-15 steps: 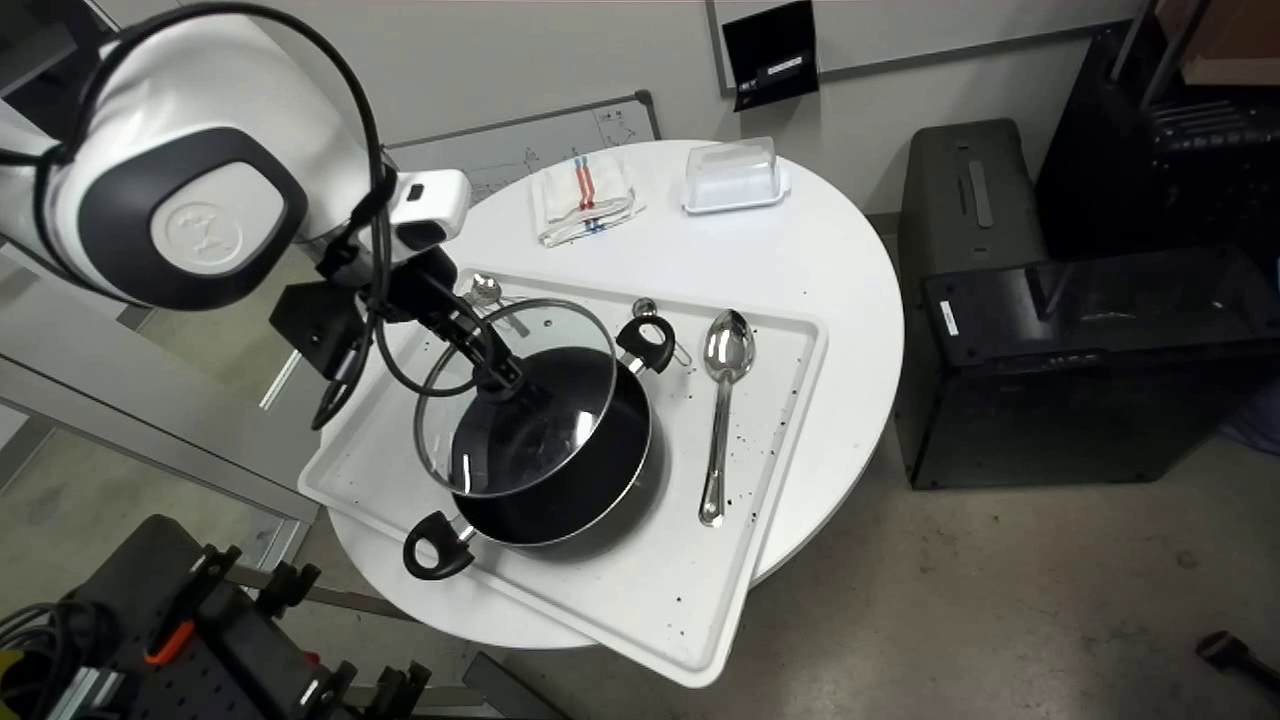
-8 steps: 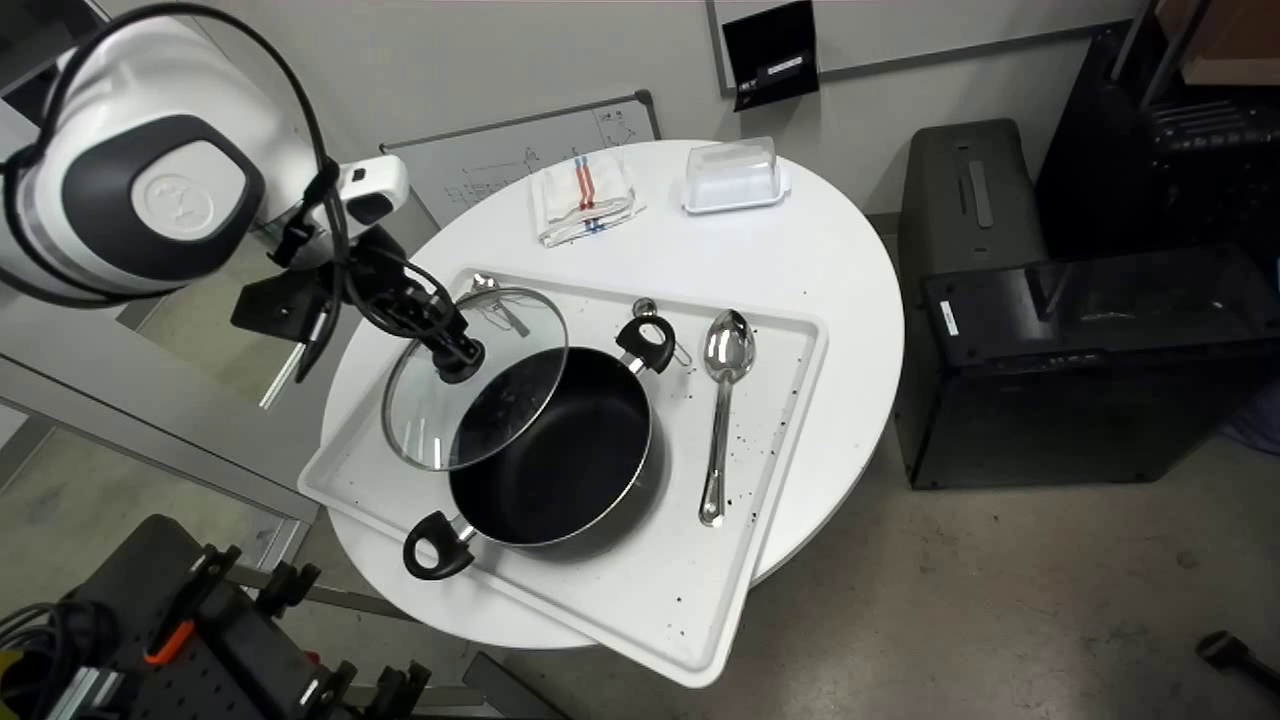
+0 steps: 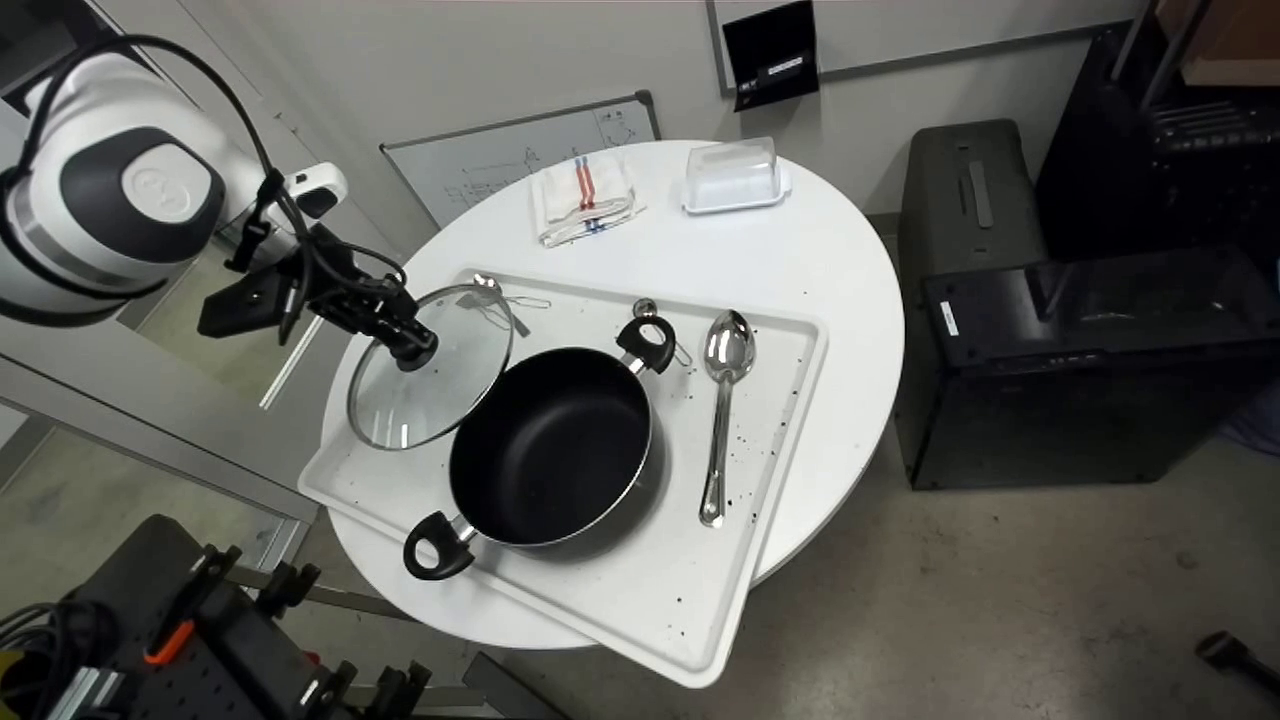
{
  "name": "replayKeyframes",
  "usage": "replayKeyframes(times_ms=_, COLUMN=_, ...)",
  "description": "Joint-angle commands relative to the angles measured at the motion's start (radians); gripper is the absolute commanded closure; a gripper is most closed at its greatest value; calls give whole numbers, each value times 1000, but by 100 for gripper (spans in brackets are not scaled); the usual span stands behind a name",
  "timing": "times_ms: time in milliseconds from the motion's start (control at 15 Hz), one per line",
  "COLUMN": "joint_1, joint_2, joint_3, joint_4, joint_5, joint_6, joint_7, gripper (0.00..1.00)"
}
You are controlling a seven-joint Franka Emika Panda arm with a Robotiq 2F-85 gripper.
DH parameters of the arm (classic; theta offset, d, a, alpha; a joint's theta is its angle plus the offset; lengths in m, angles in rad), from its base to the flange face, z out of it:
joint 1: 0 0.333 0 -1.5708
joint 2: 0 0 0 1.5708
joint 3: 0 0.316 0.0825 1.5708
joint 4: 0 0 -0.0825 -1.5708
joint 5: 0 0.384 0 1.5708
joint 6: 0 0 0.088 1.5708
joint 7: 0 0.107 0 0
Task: Remove the lid from the pot and place it on the table
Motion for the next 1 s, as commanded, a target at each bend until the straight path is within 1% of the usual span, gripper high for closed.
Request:
replayKeyframes(times_ms=0, joint_1=53, joint_2=59, joint_3=-2, joint_4=61, joint_5=-48, joint_6=22, joint_7=29, gripper=75)
replayKeyframes(times_ms=333, joint_1=109, joint_2=151, joint_3=-10, joint_4=125, joint_5=-51, joint_6=63, joint_7=21, gripper=75)
replayKeyframes(times_ms=533, joint_1=111, joint_2=205, joint_3=-8, joint_4=148, joint_5=-31, joint_6=101, joint_7=3, gripper=75)
replayKeyframes(times_ms=667, joint_1=101, joint_2=244, joint_3=-4, joint_4=156, joint_5=-16, joint_6=136, joint_7=-14, gripper=75)
replayKeyframes(times_ms=933, joint_1=97, joint_2=311, joint_3=-14, joint_4=168, joint_5=11, joint_6=207, joint_7=-45, gripper=75)
